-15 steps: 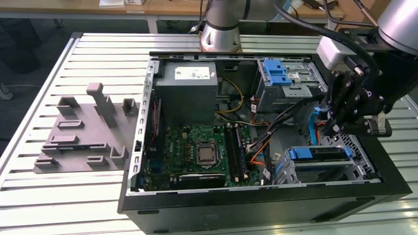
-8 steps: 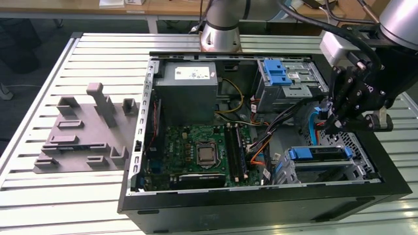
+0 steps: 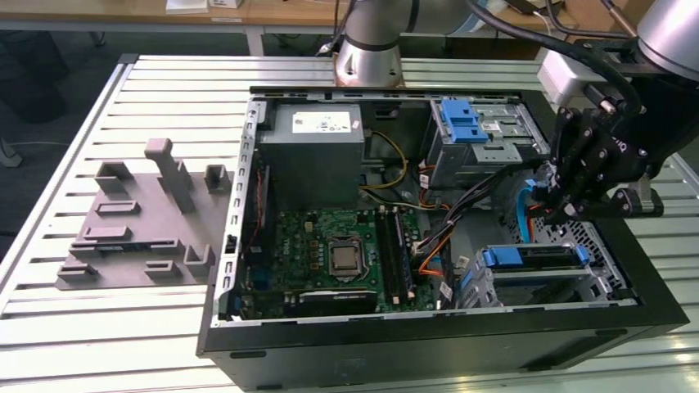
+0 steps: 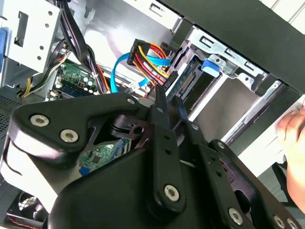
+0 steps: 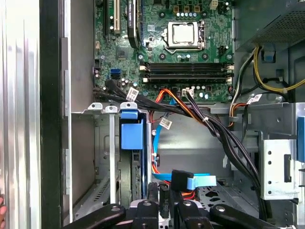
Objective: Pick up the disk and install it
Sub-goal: 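Insert the first disk wire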
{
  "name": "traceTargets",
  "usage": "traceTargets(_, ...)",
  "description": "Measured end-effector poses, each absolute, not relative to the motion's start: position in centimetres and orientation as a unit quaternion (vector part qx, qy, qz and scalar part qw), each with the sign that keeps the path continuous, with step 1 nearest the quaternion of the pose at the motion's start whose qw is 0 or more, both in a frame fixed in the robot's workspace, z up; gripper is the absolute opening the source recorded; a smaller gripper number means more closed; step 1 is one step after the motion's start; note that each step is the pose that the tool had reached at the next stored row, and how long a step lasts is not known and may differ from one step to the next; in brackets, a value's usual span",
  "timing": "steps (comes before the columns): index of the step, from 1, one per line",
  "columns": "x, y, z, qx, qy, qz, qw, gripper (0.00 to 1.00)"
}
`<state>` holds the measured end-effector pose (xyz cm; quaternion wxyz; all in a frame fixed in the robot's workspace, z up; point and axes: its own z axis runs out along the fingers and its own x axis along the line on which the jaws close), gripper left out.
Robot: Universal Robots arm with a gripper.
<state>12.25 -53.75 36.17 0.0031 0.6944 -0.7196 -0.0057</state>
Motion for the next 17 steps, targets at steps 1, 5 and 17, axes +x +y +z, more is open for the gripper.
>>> traceTargets(1,12.25,-53.75,36.17,0.694,-0.720,-0.005,0.003,0.24)
traceTargets(5,12.25,-53.69,36.10,0.694,-0.720,-0.001,0.003,0.24)
traceTargets(17,12.25,-53.28,35.76,0.693,-0.721,0.005,0.000,0.24)
